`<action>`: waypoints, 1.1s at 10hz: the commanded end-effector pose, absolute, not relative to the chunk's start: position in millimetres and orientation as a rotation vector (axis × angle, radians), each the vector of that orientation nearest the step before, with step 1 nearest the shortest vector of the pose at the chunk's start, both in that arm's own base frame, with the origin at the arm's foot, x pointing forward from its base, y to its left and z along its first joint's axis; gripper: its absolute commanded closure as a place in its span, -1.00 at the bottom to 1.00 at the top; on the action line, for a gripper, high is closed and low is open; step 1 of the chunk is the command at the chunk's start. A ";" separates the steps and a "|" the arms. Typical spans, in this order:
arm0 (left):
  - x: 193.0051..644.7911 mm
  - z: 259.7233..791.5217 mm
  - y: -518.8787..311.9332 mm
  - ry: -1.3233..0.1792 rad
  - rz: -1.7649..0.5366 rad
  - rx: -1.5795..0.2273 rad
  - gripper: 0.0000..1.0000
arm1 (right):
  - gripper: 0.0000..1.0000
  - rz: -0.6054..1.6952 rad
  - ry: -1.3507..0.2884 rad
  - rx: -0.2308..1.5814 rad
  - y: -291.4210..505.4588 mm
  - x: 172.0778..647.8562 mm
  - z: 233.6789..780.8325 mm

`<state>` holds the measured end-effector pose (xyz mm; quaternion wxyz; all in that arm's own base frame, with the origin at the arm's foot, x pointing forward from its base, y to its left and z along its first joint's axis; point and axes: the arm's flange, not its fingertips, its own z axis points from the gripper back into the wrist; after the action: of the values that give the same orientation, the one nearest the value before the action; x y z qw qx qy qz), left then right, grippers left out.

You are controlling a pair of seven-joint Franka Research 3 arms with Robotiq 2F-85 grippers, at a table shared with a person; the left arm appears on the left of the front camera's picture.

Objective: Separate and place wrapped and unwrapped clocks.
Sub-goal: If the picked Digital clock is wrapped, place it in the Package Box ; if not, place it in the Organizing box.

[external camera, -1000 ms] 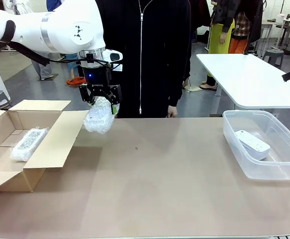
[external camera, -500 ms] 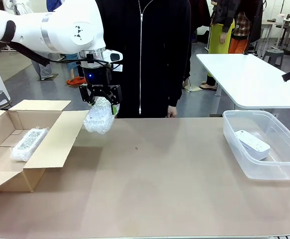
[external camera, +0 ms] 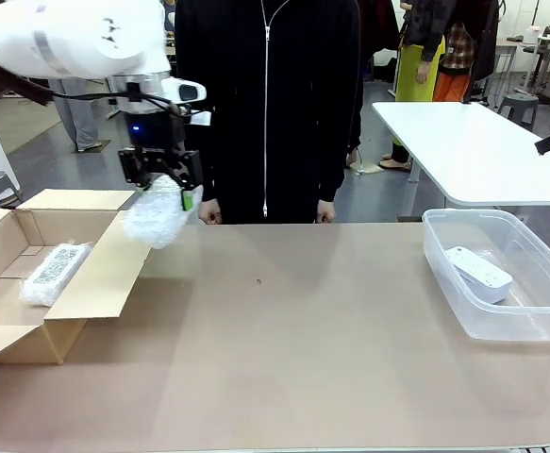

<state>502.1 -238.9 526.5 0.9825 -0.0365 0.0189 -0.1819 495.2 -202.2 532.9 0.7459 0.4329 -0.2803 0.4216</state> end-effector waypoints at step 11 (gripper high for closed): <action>540.3 498.9 -8.0 -0.025 -0.339 -0.037 -0.63 | -1.00 0.924 -0.613 0.956 -201.5 495.5 533.2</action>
<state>530.2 -11.7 506.3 0.9858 -0.0320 -0.0056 -0.1646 495.0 -202.8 533.0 0.7461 0.4328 -0.2805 0.4213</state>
